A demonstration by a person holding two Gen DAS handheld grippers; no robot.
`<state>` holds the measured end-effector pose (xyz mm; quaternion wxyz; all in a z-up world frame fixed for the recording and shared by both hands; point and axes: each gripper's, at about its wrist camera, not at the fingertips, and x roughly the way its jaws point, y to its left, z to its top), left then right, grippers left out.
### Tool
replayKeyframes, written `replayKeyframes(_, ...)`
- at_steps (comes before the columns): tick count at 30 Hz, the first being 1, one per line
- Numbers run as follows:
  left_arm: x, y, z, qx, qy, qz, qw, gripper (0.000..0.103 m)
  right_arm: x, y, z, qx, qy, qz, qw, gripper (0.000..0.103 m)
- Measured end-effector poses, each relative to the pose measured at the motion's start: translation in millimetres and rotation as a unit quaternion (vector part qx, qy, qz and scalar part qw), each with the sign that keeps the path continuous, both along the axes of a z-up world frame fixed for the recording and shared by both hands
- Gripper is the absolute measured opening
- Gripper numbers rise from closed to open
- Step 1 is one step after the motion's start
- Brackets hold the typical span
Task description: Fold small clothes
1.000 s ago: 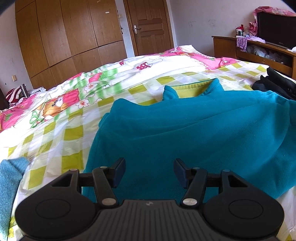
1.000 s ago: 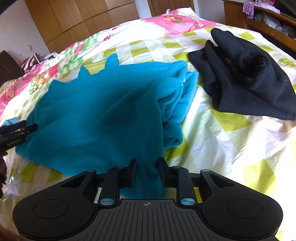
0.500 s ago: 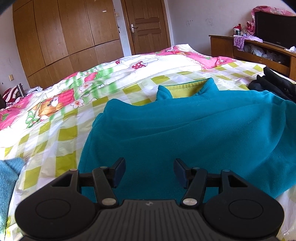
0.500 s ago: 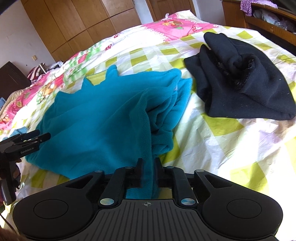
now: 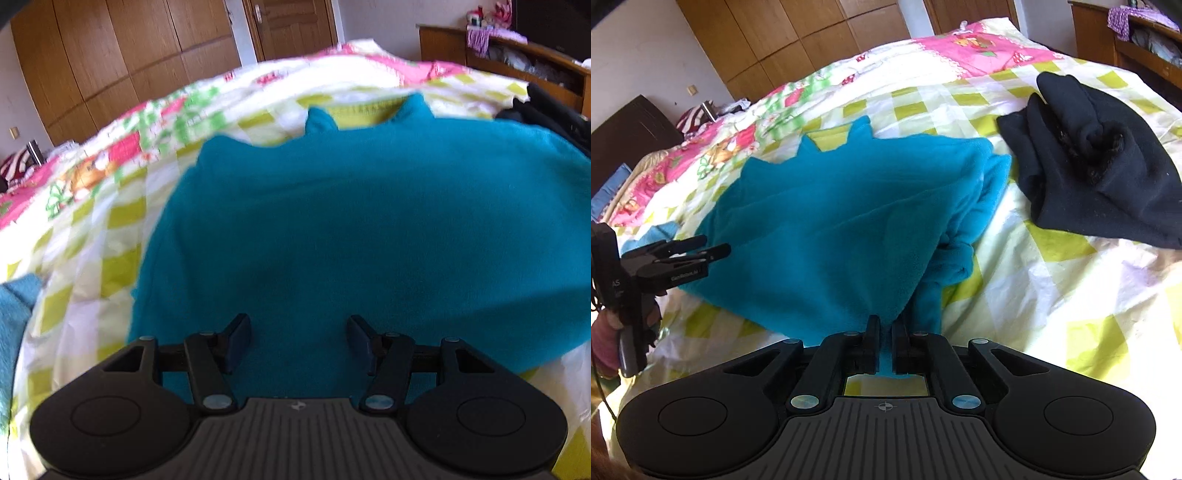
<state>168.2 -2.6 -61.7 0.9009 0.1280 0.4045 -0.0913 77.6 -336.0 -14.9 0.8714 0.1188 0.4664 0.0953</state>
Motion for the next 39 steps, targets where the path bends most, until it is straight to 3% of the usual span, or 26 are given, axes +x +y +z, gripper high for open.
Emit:
replayKeyframes(2,-5.1,2.2,2.0,-0.006,-0.008,0.004,0.9999,0.071,6.8,0.6,-16.9,-0.016,0.027,-0.002,0.999,0.006)
replayKeyframes(6,-13.9,4.9,19.2,-0.004,-0.047,-0.003,0.9989,0.071,-0.7,5.9,-3.5,-0.022,0.000,-0.009,1.000,0.013)
replayKeyframes(10,-11.4,0.7,30.3,-0.024,-0.081,-0.003,0.9964,0.071,-6.8,-12.2,12.3,0.009,-0.033,-0.057,0.998,0.044)
replayKeyframes(16,12.0,-28.8,23.3,-0.033,-0.111,-0.027,0.9929,0.071,35.0,-30.2,-2.9,0.073,-0.065,-0.123,0.988,0.057)
replayKeyframes(19,27.3,-37.9,2.6,-0.021,-0.069,-0.029,0.9969,0.071,63.8,-42.6,-27.7,0.137,-0.046,-0.155,0.977,0.058)
replayKeyframes(21,24.9,-39.1,-1.3,-0.014,-0.069,-0.034,0.9969,0.071,77.6,-48.0,-43.5,0.178,-0.032,-0.165,0.970,0.058)
replayKeyframes(27,19.6,-46.7,22.5,-0.035,-0.109,-0.029,0.9930,0.071,89.0,-55.1,-62.7,0.223,-0.022,-0.158,0.962,0.058)
replayKeyframes(32,34.7,-69.0,-4.5,0.007,-0.086,-0.030,0.9958,0.072,101.3,-48.5,-72.2,0.245,-0.029,-0.148,0.958,0.059)
replayKeyframes(33,31.5,-71.6,-4.5,0.013,-0.091,-0.028,0.9954,0.070,102.2,-45.9,-71.9,0.238,-0.029,-0.146,0.960,0.057)
replayKeyframes(35,24.3,-75.6,-2.6,0.020,-0.086,-0.029,0.9957,0.070,99.6,-43.8,-68.7,0.221,-0.029,-0.140,0.965,0.034)
replayKeyframes(37,15.7,-78.4,-1.9,0.024,-0.078,-0.031,0.9961,0.069,92.0,-52.2,-67.7,0.252,-0.026,-0.135,0.958,0.026)
replayKeyframes(39,1.8,-83.8,0.2,0.023,-0.066,-0.033,0.9970,0.066,81.1,-57.8,-64.0,0.267,-0.028,-0.138,0.953,0.024)
